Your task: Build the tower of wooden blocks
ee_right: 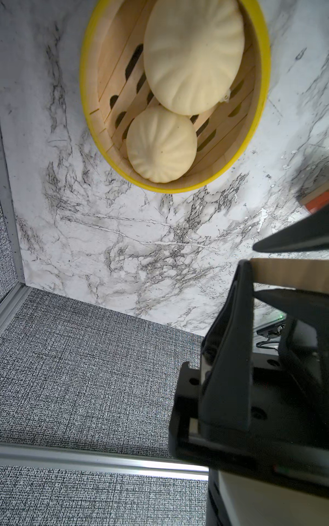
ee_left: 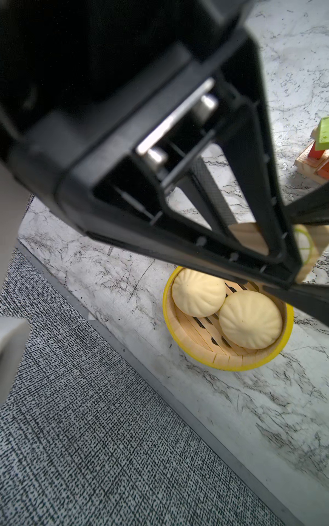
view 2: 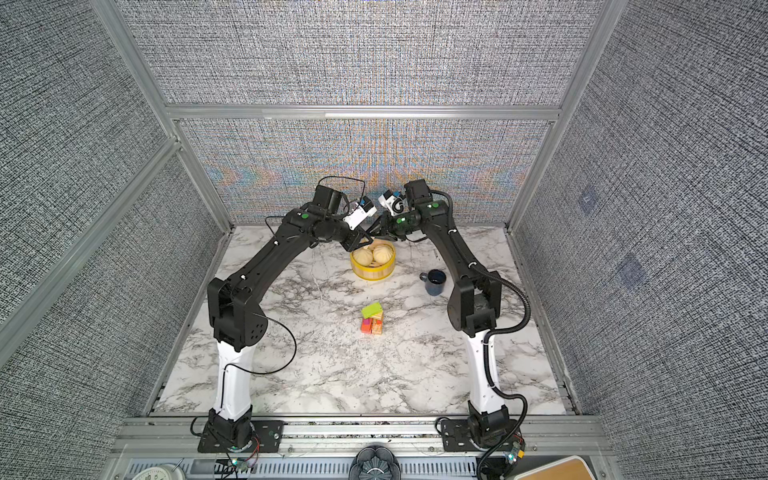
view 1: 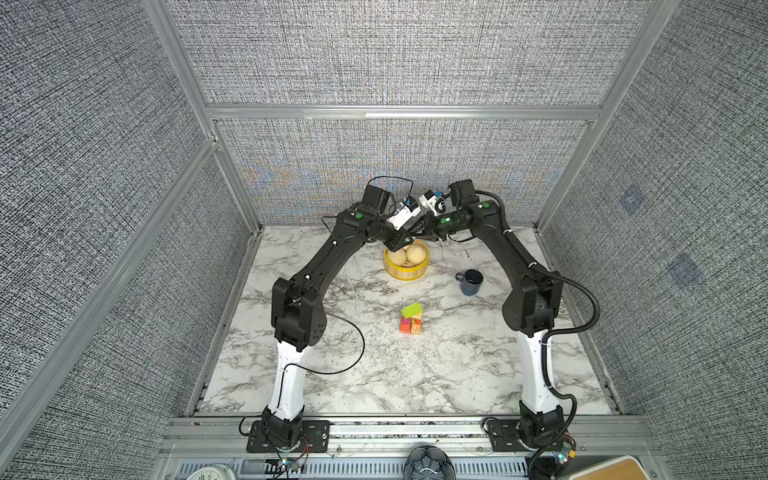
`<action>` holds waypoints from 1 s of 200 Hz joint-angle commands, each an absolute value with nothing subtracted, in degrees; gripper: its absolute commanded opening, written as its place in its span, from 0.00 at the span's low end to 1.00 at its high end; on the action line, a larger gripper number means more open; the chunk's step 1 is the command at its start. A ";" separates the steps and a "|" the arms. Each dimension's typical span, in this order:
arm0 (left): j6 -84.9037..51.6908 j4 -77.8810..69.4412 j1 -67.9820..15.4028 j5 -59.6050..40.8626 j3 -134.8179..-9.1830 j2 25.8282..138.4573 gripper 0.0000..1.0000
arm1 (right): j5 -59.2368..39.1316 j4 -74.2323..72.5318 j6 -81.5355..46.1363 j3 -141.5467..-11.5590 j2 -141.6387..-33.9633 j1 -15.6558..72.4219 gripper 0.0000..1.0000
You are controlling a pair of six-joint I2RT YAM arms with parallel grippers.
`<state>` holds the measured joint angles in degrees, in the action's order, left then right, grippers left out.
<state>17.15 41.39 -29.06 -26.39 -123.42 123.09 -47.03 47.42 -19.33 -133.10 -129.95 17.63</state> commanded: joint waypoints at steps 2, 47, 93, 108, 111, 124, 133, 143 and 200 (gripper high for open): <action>17.93 41.71 -29.09 -26.63 -123.90 123.34 0.20 | -48.04 48.40 -19.05 -133.44 -129.75 17.67 0.25; 17.93 41.71 -29.09 -26.21 -124.40 123.27 0.20 | -49.50 48.48 -19.01 -132.63 -129.48 17.78 0.25; 18.28 42.45 -29.09 -25.22 -125.25 123.71 0.20 | -49.66 49.43 -17.85 -131.97 -128.32 17.79 0.38; 18.29 42.59 -29.09 -25.31 -125.33 123.88 0.20 | -49.72 49.57 -17.60 -131.75 -128.11 17.84 0.38; 18.28 42.56 -29.09 -25.31 -125.33 123.89 0.20 | -49.75 49.57 -17.58 -131.68 -128.09 17.84 0.38; 18.28 42.62 -29.09 -25.16 -125.57 124.06 0.20 | -49.83 49.57 -17.58 -131.49 -127.91 17.84 0.37; 18.41 42.93 -29.15 -24.97 -125.81 124.26 0.20 | -50.00 49.59 -17.53 -131.40 -127.75 17.75 0.37; 18.61 43.24 -29.10 -24.73 -126.10 124.52 0.20 | -50.10 49.86 -17.34 -131.43 -127.63 17.81 0.37; 18.96 43.42 -29.36 -25.37 -127.04 124.19 0.20 | -49.79 51.06 -16.79 -132.45 -129.09 17.82 0.34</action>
